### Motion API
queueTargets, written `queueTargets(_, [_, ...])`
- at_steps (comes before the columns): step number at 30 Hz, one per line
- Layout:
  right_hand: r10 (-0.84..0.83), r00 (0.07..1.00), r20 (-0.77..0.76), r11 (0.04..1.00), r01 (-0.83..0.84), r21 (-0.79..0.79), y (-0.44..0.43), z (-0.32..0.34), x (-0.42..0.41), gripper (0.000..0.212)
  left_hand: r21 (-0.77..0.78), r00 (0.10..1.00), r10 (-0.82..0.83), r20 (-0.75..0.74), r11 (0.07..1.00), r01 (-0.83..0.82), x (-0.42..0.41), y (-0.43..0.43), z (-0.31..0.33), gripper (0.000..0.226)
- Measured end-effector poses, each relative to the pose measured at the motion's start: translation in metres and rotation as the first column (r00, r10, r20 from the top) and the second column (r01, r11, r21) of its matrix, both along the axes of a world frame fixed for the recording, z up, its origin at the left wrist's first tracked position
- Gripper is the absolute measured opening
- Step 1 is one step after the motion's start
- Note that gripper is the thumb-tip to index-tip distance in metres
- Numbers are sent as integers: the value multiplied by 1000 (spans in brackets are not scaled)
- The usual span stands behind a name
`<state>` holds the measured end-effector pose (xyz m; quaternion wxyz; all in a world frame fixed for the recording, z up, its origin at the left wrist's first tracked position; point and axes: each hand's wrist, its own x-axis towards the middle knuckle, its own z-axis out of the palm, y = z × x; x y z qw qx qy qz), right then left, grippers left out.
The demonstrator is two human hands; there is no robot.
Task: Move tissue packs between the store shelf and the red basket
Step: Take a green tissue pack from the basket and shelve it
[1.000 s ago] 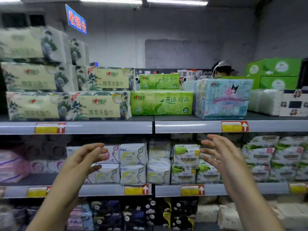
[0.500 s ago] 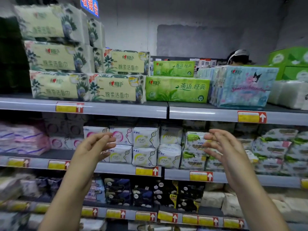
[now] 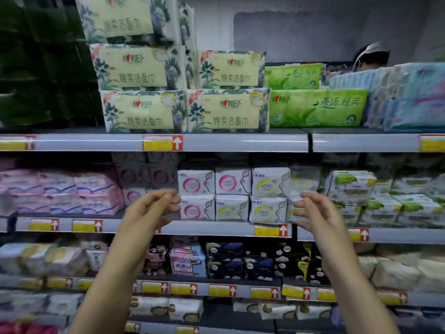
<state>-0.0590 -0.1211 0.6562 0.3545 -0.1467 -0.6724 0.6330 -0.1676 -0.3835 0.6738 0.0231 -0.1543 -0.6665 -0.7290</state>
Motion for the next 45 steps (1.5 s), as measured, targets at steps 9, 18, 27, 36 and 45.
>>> queueTargets(9, [-35,997,69,999,37,-28,-53,-20,-29,14,25,1000,-11,28,1000,11,-33,-47,-26,17])
queueTargets(18, [-19,970,244,999,25,-20,-51,-70,-53,13,-50,971,-1,238,999,14,-63,-40,-103,16])
queueTargets(27, [44,912,408,996,-11,-84,-58,-179,-96,13,-120,920,50,390,993,-3,-73,-41,-178,16])
queueTargets(36, [70,846,529,994,-15,-108,-67,-291,-132,18,-166,809,92,581,986,7,-94,-50,-278,14])
queueTargets(45, [159,762,628,985,-78,-154,-98,-414,-151,18,-151,727,213,653,977,-151,-93,-86,-384,17])
